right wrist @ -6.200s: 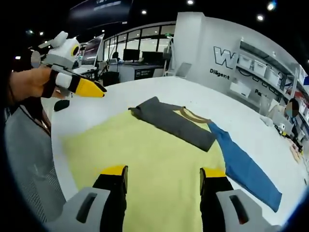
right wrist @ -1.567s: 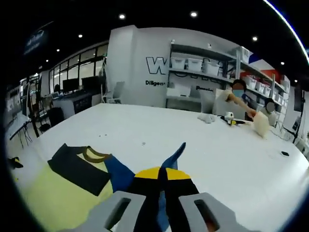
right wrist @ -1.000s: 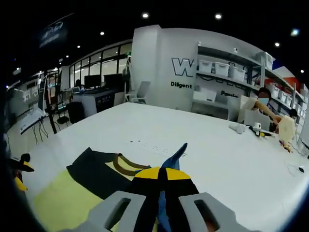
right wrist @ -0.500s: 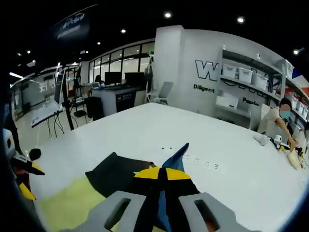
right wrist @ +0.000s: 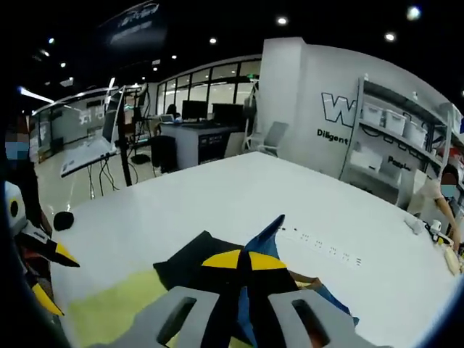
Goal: Fold the garment on the visible template until the final outline fits inside the template.
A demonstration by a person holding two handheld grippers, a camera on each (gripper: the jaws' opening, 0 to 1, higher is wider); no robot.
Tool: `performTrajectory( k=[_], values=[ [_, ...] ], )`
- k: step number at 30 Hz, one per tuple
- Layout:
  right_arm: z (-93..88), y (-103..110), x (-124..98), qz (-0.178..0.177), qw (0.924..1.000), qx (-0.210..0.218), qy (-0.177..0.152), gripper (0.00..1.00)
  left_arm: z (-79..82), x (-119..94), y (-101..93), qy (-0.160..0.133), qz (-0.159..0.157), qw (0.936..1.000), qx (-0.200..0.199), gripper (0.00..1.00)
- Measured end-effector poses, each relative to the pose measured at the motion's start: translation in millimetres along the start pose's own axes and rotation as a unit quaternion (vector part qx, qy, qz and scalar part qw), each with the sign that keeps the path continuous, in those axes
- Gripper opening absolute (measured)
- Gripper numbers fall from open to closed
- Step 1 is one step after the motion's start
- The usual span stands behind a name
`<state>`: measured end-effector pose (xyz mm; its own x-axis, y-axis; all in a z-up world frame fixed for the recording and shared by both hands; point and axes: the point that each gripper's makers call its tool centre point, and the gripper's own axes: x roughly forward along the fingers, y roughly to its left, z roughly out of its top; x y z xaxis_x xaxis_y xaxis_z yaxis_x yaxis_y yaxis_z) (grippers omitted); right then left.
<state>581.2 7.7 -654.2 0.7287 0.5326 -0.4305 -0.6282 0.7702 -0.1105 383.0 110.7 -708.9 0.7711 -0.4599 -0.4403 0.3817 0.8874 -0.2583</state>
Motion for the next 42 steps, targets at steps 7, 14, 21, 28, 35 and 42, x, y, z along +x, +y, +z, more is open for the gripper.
performTrajectory(
  k=[7,14,21,28,35,42],
  values=[
    [-6.6,25.4,11.6,0.020,0.9991,-0.034,0.015,0.00,-0.8,-0.2,0.0,0.001,0.000,1.0000,-0.002,0.57],
    [-25.4,41.8,23.4,0.038,0.9979,-0.040,0.034,0.00,-2.4,0.2,0.6,0.003,0.001,1.0000,-0.005,0.57],
    [-42.6,61.6,37.9,0.057,0.9960,-0.044,0.053,0.00,-4.4,1.0,1.6,0.007,0.002,0.9999,-0.007,0.57],
    [-59.9,81.4,55.3,0.072,0.9933,-0.052,0.073,0.00,-6.3,1.7,3.3,0.010,0.003,0.9999,-0.009,0.57],
    [-80.2,95.5,69.7,0.081,0.9902,-0.062,0.095,0.00,-8.4,3.1,1.9,0.015,0.000,0.9999,-0.007,0.57],
    [-91.8,97.3,78.5,0.082,0.9891,-0.060,0.106,0.00,-12.1,3.7,0.6,0.022,-0.001,0.9997,-0.005,0.57]
  ],
)
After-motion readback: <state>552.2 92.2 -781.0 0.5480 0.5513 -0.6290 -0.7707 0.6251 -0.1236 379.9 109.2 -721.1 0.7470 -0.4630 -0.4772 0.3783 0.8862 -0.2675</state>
